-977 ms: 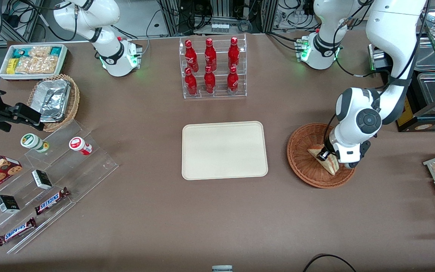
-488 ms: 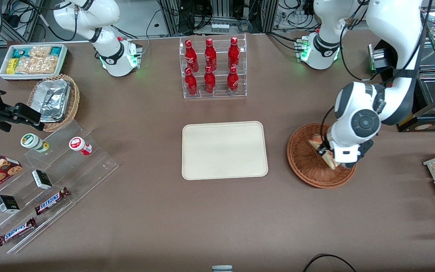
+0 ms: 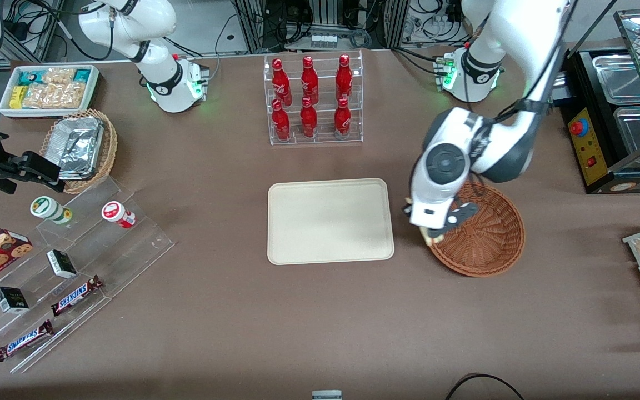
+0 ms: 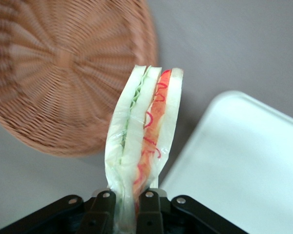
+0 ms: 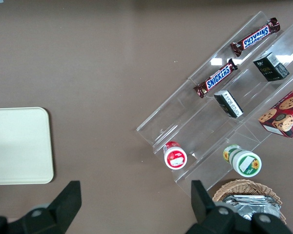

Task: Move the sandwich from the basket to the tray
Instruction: 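Lift the sandwich and carry it with the left gripper over the tray, then lower the sandwich onto the tray and open the left gripper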

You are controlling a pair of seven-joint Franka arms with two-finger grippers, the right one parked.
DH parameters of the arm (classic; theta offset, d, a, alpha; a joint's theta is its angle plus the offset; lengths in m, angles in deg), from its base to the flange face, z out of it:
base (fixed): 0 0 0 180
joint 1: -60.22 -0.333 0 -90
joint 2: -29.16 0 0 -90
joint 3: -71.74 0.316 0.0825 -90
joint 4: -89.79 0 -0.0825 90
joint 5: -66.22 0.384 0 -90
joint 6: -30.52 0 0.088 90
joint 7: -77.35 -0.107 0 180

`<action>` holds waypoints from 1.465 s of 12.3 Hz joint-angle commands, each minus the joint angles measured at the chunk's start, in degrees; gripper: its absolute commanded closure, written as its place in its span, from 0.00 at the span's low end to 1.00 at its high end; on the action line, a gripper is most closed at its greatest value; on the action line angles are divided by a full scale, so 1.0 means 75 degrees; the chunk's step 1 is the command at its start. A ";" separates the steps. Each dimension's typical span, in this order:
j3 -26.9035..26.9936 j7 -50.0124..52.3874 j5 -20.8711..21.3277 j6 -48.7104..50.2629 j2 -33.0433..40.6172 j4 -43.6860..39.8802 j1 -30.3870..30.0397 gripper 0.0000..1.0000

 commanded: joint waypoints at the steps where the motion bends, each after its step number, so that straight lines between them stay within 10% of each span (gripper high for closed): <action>1: 0.0058 0.0100 -0.0513 0.0582 -0.1374 -0.1777 0.0671 0.92; 14: 0.0105 0.0604 -0.0632 0.0548 -0.3581 -0.4055 0.2056 0.89; 15: 0.0105 0.0616 -0.0632 0.0524 -0.3582 -0.4055 0.2056 0.72; 16: 0.0105 0.0616 -0.0632 0.0489 -0.3582 -0.4044 0.2056 0.01; 18: 0.0105 0.0593 -0.0551 0.0489 -0.3547 -0.4032 0.2079 0.00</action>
